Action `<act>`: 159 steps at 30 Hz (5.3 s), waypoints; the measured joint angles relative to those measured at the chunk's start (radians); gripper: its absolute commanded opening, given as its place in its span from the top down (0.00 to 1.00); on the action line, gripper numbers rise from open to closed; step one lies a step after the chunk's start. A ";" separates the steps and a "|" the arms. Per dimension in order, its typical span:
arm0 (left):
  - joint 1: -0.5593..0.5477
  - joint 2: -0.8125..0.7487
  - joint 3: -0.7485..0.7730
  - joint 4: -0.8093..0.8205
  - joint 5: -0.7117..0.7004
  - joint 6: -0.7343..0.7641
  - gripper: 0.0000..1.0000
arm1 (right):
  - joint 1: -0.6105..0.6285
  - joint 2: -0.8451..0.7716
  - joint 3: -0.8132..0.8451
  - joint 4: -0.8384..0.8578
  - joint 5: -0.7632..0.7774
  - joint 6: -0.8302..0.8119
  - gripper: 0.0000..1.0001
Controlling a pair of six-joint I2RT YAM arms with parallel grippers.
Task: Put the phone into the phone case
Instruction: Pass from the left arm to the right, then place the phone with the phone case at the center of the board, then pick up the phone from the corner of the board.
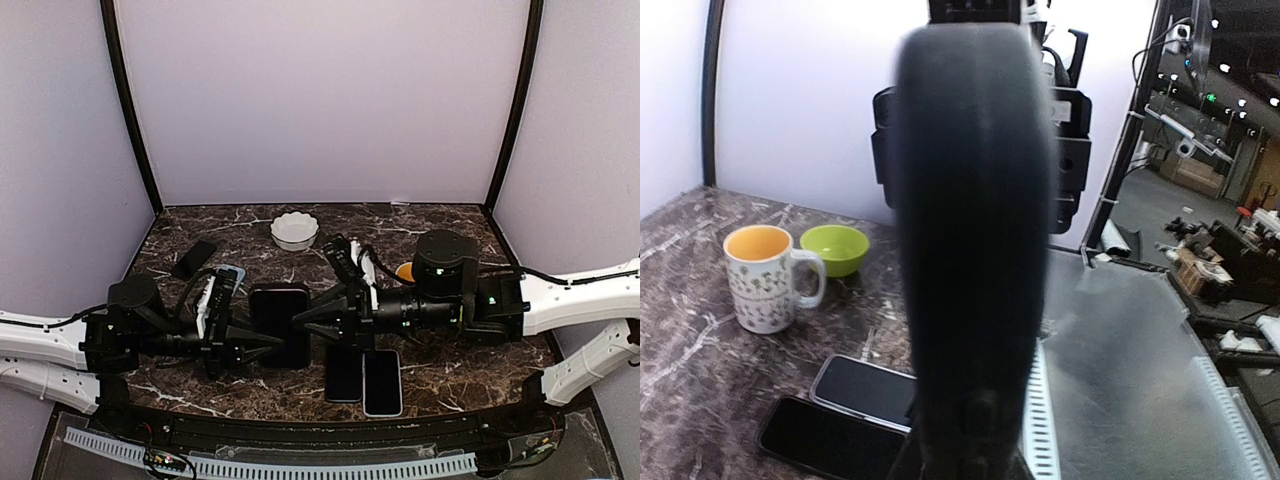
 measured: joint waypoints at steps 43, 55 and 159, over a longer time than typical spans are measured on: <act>0.174 0.064 0.145 -0.601 -0.562 -0.191 0.01 | -0.201 0.519 -0.051 0.124 -0.119 0.766 0.93; 0.179 0.064 0.142 -0.602 -0.558 -0.191 0.01 | -0.201 0.531 -0.021 -0.012 -0.019 0.737 0.69; 1.133 1.240 1.064 -0.948 -0.200 0.510 0.38 | -0.275 0.402 0.237 -0.656 0.333 0.229 0.17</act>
